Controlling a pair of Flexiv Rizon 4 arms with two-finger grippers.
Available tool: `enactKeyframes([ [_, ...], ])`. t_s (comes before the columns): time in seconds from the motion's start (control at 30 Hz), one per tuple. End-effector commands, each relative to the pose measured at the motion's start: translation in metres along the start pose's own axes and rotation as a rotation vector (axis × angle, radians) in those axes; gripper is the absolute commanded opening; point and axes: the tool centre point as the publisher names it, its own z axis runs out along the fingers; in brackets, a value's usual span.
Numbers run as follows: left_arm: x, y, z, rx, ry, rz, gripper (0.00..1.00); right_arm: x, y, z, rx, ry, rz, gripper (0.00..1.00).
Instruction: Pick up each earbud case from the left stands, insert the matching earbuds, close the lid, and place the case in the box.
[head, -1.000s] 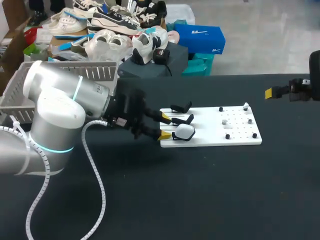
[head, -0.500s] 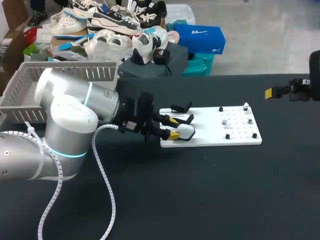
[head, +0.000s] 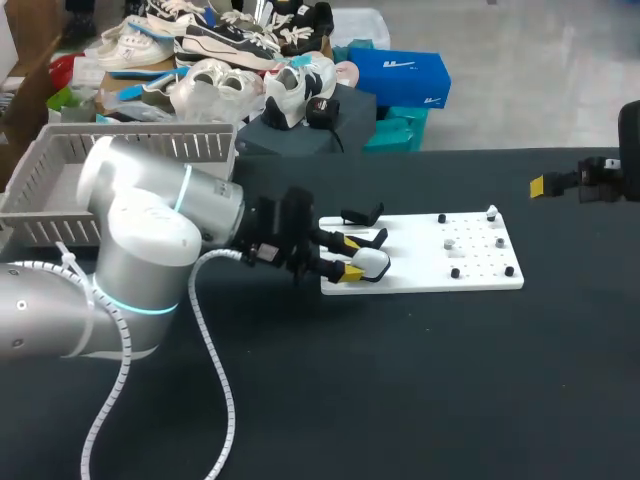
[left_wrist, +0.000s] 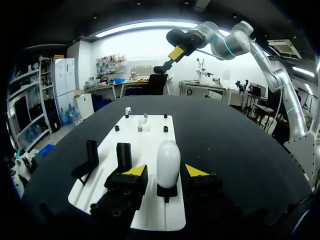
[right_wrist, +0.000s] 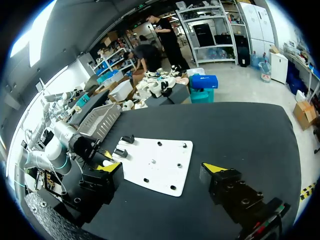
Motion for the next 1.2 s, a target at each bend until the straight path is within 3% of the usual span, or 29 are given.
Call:
enactKeyframes([
  [0.03, 0.000, 0.005, 0.004, 0.001, 0.001, -0.003, 0.48, 0.000, -0.002, 0.001, -0.006, 0.000, -0.002, 1.00],
  [0.8, -0.001, 0.002, 0.005, 0.006, -0.004, -0.006, 0.34, 0.000, -0.002, 0.001, -0.006, 0.000, -0.002, 1.00],
  [0.83, -0.001, 0.002, 0.005, 0.006, -0.005, -0.006, 0.32, 0.000, -0.002, 0.001, -0.006, 0.000, -0.002, 1.00],
  [0.93, -0.001, 0.001, 0.003, 0.004, -0.010, -0.004, 0.00, 0.000, -0.002, 0.001, -0.006, 0.000, -0.002, 1.00],
  [1.2, -0.009, -0.001, -0.009, 0.010, -0.050, -0.010, 0.00, 0.000, -0.002, 0.001, -0.006, 0.000, -0.002, 1.00],
])
